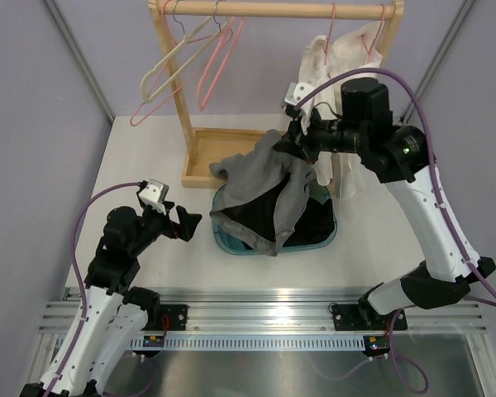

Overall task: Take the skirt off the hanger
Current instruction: Pick up the skirt from the center of the board, then place the skirt in the bin.

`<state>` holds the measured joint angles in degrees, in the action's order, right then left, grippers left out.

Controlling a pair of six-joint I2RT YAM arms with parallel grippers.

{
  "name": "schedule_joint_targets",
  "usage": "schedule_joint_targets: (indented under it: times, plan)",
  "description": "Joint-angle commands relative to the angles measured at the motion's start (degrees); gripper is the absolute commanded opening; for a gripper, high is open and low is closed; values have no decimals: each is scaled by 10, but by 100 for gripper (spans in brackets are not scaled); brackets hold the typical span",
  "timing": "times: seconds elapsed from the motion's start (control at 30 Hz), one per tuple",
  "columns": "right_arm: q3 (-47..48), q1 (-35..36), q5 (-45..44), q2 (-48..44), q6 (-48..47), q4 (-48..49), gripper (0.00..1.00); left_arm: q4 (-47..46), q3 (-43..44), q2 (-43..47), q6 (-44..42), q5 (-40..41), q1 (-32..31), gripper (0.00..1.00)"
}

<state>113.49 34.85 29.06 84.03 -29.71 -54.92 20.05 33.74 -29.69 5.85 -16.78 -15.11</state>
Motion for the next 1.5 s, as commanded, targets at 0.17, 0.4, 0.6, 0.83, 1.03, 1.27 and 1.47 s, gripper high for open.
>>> schedule_joint_targets:
  times: [0.17, 0.4, 0.6, 0.83, 1.03, 1.27, 1.47]
  plan:
    - [160, -72, 132, -4, 129, 93, 0, -34, 4, 39, -7, 15, 1, 99]
    - [181, -82, 176, 3, 210, 153, 0, -34, 2, 45, -13, 35, 1, 99]
    - [226, -102, 199, 13, 259, 187, 0, -34, 1, 44, -15, 37, 1, 99]
    - [232, -116, 229, -1, 294, 208, 0, -34, 1, 41, -17, 39, 1, 99]
    - [223, -133, 245, -18, 332, 229, 0, -33, 1, 46, -17, 41, 1, 99]
    - [69, -147, 289, -90, 402, 304, 0, -33, 1, 53, -18, 43, 1, 99]
    - [-145, -153, 294, -140, 415, 350, 0, -38, -2, 54, -20, 37, 1, 99]
